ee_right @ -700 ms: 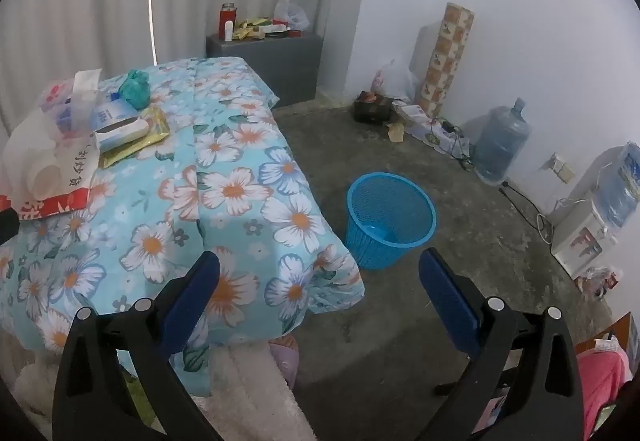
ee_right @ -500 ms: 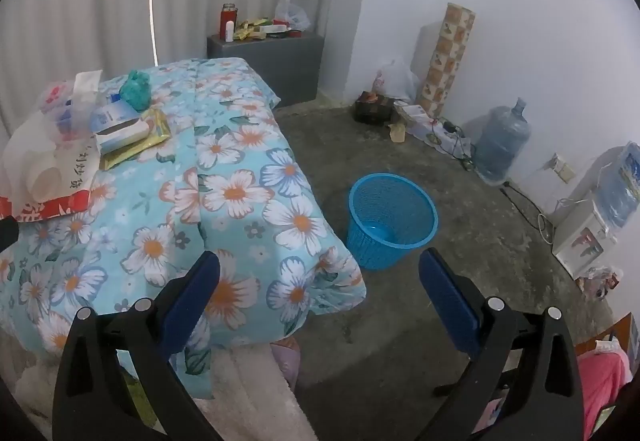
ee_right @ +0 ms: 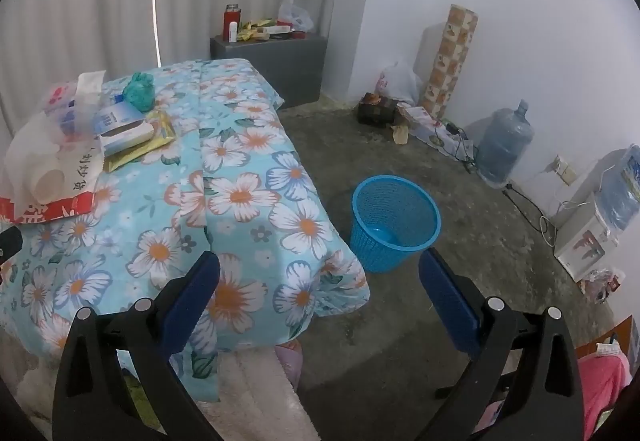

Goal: Collect trash

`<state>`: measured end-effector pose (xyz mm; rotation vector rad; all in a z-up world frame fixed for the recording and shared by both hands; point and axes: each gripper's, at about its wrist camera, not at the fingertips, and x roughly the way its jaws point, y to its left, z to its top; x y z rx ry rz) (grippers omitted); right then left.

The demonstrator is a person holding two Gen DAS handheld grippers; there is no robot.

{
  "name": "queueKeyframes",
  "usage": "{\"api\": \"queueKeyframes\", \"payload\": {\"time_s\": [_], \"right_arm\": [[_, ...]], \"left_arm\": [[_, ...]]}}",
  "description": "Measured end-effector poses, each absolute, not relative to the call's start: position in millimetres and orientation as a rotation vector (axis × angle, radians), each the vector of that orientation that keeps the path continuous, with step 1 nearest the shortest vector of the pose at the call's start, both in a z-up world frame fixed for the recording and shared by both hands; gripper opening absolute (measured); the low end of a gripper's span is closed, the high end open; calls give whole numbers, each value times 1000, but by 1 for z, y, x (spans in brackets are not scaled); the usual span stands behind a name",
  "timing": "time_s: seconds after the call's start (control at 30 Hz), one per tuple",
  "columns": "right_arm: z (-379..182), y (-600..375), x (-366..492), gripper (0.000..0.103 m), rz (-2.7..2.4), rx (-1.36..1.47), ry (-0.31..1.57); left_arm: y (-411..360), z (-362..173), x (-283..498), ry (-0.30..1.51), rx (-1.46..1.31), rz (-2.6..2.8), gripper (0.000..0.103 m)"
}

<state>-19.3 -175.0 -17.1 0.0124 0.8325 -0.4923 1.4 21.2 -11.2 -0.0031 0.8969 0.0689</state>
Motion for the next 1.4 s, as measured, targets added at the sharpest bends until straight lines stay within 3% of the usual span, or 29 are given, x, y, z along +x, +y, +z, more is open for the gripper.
{"api": "queueKeyframes", "payload": {"time_s": [1.4], "right_arm": [[-19, -167, -17, 97, -482, 13, 834]], "left_arm": [[21, -14, 3, 905, -3, 76, 94]]}}
